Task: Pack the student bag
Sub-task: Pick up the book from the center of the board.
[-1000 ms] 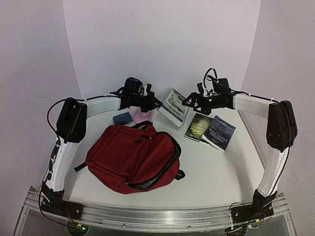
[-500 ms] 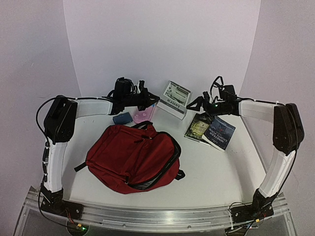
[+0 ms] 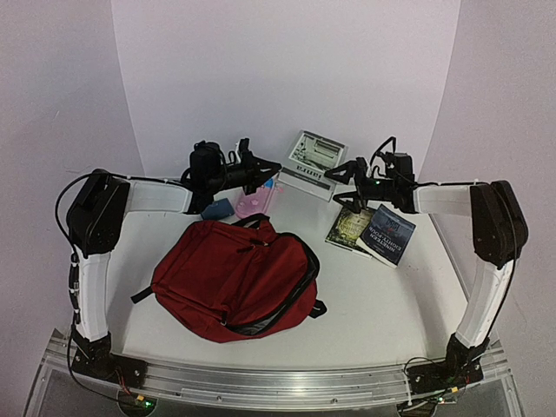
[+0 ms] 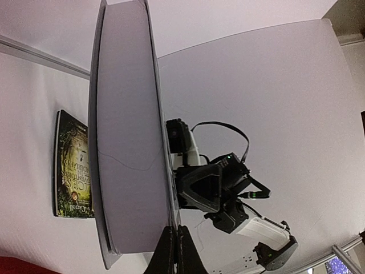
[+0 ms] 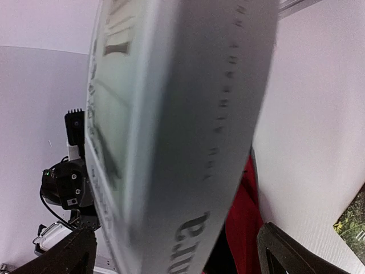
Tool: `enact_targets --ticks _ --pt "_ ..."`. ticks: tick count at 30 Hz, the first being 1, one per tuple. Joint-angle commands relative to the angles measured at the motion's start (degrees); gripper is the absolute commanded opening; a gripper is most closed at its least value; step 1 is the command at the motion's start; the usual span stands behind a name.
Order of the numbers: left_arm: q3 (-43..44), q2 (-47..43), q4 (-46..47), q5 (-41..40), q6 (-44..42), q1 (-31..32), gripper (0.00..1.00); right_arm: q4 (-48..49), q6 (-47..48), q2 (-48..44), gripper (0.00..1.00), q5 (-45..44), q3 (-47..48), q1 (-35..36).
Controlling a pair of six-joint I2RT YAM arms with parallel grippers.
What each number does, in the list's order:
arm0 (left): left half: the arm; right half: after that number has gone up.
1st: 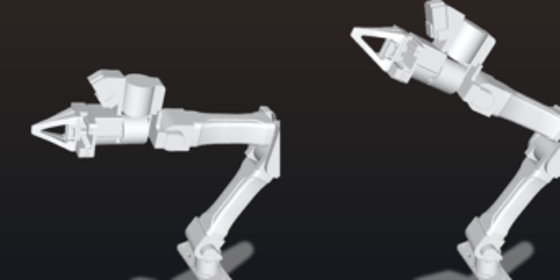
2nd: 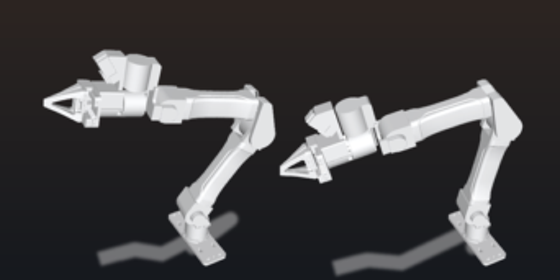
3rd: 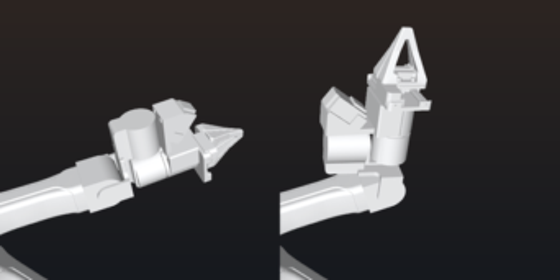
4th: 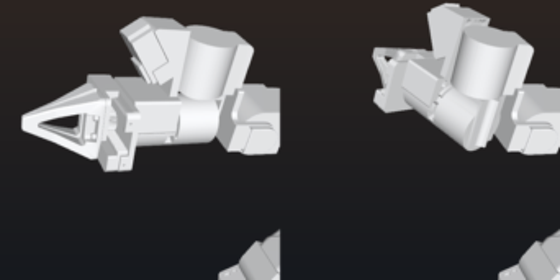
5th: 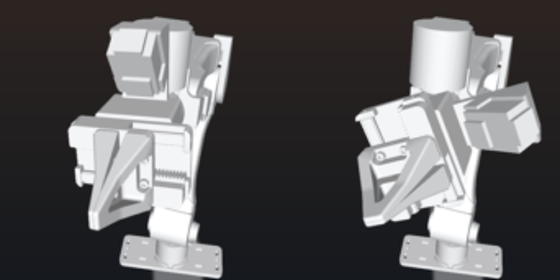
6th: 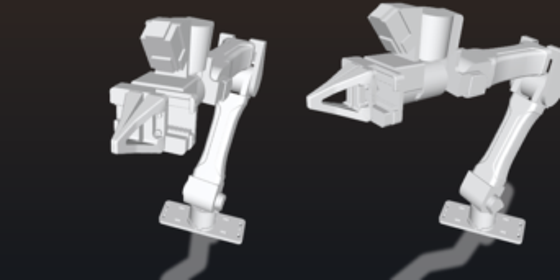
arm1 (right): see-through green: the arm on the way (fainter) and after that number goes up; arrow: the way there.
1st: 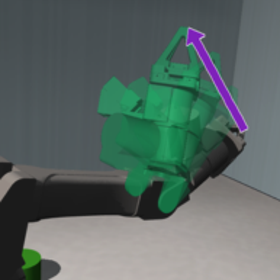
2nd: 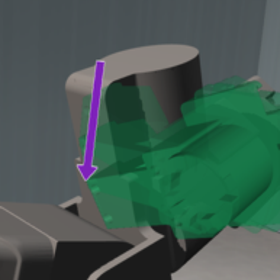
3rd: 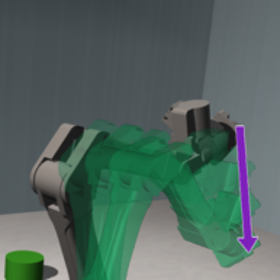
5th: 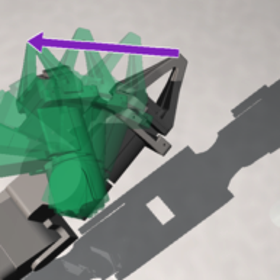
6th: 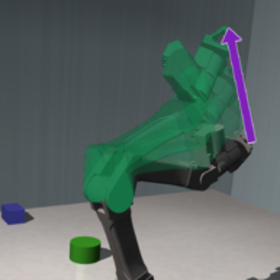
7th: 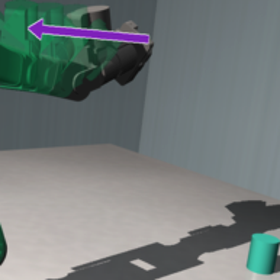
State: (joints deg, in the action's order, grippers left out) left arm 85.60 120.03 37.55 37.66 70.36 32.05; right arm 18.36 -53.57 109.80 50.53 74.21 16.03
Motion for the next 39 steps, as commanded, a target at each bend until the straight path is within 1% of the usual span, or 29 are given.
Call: enact_targets --ticks 1,3,6,8,11,13,16,17,18,20,23,25,27,28,29,30,32,35,37,39 --pt "-0.5 -5.1 7.9 1.4 1.7 0.4 0.0 11.3 -6.8 1.3 0.98 2.0 -0.6 0.3" --pt "-0.9 -5.2 8.9 1.5 2.2 0.8 0.0 13.9 -8.4 1.1 0.97 2.4 -0.6 0.6" --pt "-1.4 -4.9 10.2 1.4 3.3 1.7 0.0 17.6 -11.2 1.2 0.91 2.9 -0.4 1.1" --pt "-1.7 -4.5 11.6 1.4 4.2 2.2 0.0 19.8 -13.1 1.4 0.81 3.0 -0.5 1.3" --pt "-1.8 -3.7 13.7 1.4 5.9 2.7 0.0 23.8 -15.9 1.5 0.73 3.3 -1.1 1.3" --pt "-1.9 -3.2 14.7 1.4 6.9 3.0 0.0 26.1 -17.8 1.3 0.65 3.5 -1.6 1.3" --pt "-2.3 -3.2 14.9 1.5 6.6 3.4 0.0 27.3 -18.3 0.3 0.49 3.8 -2.0 1.3" --pt "-2.6 -3.5 14.2 1.4 6.3 3.5 0.02 27.3 -18.1 -0.4 0.44 3.9 -2.3 1.3" --pt "-3.3 -4.0 12.9 1.1 5.5 3.5 0.08 27.3 -17.8 -1.1 0.4 3.9 -2.6 1.3" --pt "-5.0 -5.7 11.3 0.4 3.5 3.5 0.25 27.3 -17.1 -3.0 0.33 3.8 -3.7 1.3" --pt "-7.9 -9.6 6.2 -0.8 -0.5 3.6 0.57 27.2 -16.3 -5.1 0.23 4.4 -5.0 1.3" --pt "-9.7 -12.2 2.2 -1.4 -4.3 3.6 0.71 26.9 -15.8 -6.5 0.18 5.5 -5.7 1.2" --pt "-10.9 -15.5 -4.0 -1.8 -8.6 3.4 0.83 25.3 -14.2 -8.2 0.14 7.4 -6.1 1.2" --pt "-11.1 -17.0 -7.6 -1.9 -11.3 3.3 0.89 24.0 -12.9 -9.1 0.12 8.4 -6.3 1.1" --pt "-10.7 -18.6 -13.4 -2.3 -15.2 3.2 0.94 20.8 -10.4 -10.4 0.11 9.5 -6.6 1.2" --pt "-9.8 -20.0 -19.3 -2.5 -19.2 3.1 0.98 15.6 -6.1 -12.0 0.1 10.1 -6.8 1.2" --pt "-7.6 -22.2 -30.0 -2.2 -27.2 3.0 1.0 2.5 3.7 -15.6 0.08 10.8 -7.0 1.3" --pt "-4.1 -24.3 -43.4 -1.0 -36.9 2.9 1.0 -17.1 21.5 -20.0 0.06 11.3 -6.3 1.8" --pt "-2.2 -25.2 -50.3 -0.3 -41.9 2.8 1.0 -27.8 30.4 -22.5 0.06 11.7 -6.1 1.9" --pt "-1.1 -26.2 -55.0 -0.3 -45.4 2.7 1.0 -37.7 40.0 -24.4 0.06 11.6 -5.6 2.2"
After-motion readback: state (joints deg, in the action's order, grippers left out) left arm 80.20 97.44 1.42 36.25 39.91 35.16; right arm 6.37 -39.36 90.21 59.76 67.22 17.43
